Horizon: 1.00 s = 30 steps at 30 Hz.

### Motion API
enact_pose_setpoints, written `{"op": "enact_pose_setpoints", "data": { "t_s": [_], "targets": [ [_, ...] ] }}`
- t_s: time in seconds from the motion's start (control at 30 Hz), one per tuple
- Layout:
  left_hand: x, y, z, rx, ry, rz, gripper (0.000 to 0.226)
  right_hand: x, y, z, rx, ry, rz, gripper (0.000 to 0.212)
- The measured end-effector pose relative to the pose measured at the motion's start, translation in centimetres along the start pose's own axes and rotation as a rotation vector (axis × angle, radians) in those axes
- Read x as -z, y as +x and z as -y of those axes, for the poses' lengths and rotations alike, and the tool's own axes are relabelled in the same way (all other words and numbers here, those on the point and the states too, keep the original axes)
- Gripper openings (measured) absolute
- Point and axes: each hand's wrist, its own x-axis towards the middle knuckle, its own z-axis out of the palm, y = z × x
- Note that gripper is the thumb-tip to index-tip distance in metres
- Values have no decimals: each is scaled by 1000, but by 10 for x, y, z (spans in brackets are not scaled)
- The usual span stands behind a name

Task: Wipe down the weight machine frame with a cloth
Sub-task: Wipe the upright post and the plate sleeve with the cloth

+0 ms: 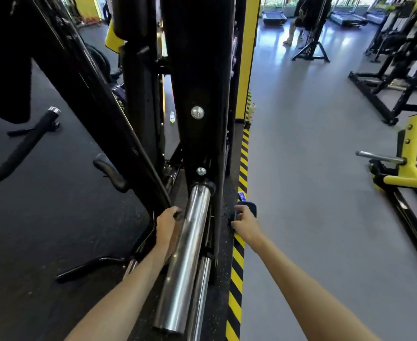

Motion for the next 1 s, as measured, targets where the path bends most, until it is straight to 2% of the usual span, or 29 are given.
{"op": "enact_pose_setpoints", "data": {
  "t_s": [0.07, 0.13, 0.2, 0.3, 0.37, 0.43, 0.5, 0.57, 0.6, 0.67, 0.73, 0.83, 0.87, 0.93, 1.0],
  "targets": [
    [-16, 7, -11, 134, -144, -111, 20, -4, 21, 1, 53, -13, 42, 61],
    [-28, 9, -13, -25, -99, -218, 15, -11, 42, -4, 102, -12, 80, 71],
    [-57, 12, -15, -237, -175, -411, 7, -19, 63, -16, 128, -4, 142, 80],
    [-95, 12, -23, -325, -279, -417, 11, -27, 83, -36, 178, 18, 203, 81],
    [-98, 1, -38, -265, -318, -544, 8, -32, 95, -51, 219, 65, 209, 76],
    [-100, 2, -43, -183, -369, -665, 22, -40, 106, -62, 254, 162, 209, 64],
    [-94, 7, -46, -295, -411, -722, 21, -51, 111, -63, 263, 355, 188, 40],
    [-112, 11, -30, -557, -328, -862, 22, -64, 115, -64, 250, 645, 177, 25],
    [-128, 17, -15, -646, -265, -887, 26, -69, 119, -68, 230, 758, 175, 26],
    [-148, 19, 11, -778, -183, -793, 38, -80, 131, -80, 227, 894, 191, 38],
    [-150, 26, 22, -880, -100, -825, 47, -90, 142, -81, 280, 891, 140, 48],
    [-129, 42, 9, -756, -214, -931, 51, -108, 146, -77, 352, 803, 0, 73],
    [-128, 43, 6, -729, -219, -958, 50, -111, 147, -77, 380, 802, -21, 73],
    [-154, 38, 19, -811, -20, -940, 42, -110, 144, -77, 426, 770, -61, 58],
    [-188, 28, 51, -976, 174, -766, 36, -110, 144, -80, 470, 731, -113, 47]
  ]
}}
